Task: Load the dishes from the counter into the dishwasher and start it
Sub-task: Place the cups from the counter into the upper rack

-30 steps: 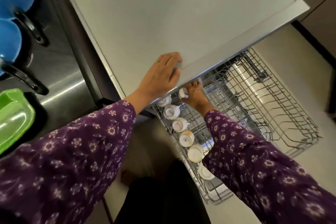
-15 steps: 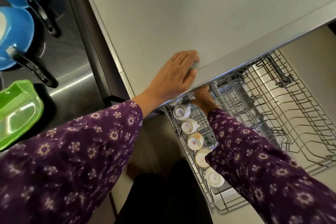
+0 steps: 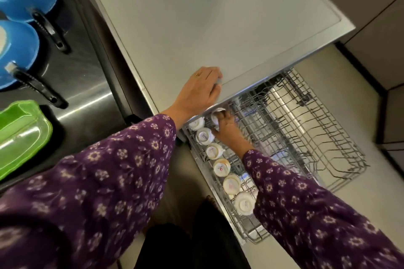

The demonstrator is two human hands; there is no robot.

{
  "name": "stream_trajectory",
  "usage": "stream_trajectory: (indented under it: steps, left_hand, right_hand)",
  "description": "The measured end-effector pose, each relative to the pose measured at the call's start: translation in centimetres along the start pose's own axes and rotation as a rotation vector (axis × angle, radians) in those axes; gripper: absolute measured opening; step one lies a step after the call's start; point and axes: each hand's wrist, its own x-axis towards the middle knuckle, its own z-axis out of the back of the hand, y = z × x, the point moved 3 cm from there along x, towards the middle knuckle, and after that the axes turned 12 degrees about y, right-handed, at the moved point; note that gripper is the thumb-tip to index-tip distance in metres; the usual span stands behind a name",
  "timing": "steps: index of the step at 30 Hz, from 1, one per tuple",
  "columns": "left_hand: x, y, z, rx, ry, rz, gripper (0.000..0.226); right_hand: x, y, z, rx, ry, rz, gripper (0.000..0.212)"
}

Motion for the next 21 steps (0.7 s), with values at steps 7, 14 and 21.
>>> stream_trajectory:
  steps: [7,14,21]
  left_hand:
    - [-5.4,-0.5,4.0,0.124,0.069,-0.029,0.037]
    - [-18.6,5.7,15.1,0.097,-0.154,0.15,0.029]
    - [-37.1,15.6,26.3,0.104,-0.395,0.538,0.03]
  right_hand:
    - [-8.6,10.3,0.9,-0.117,0.023,0.329,0.038]
    - [-11.8,25.3,-0.7,-0.236,0.016,0.653,0.025]
    - [-12.5,45.6,-3.8,-0.164,-0.081,0.874,0.019]
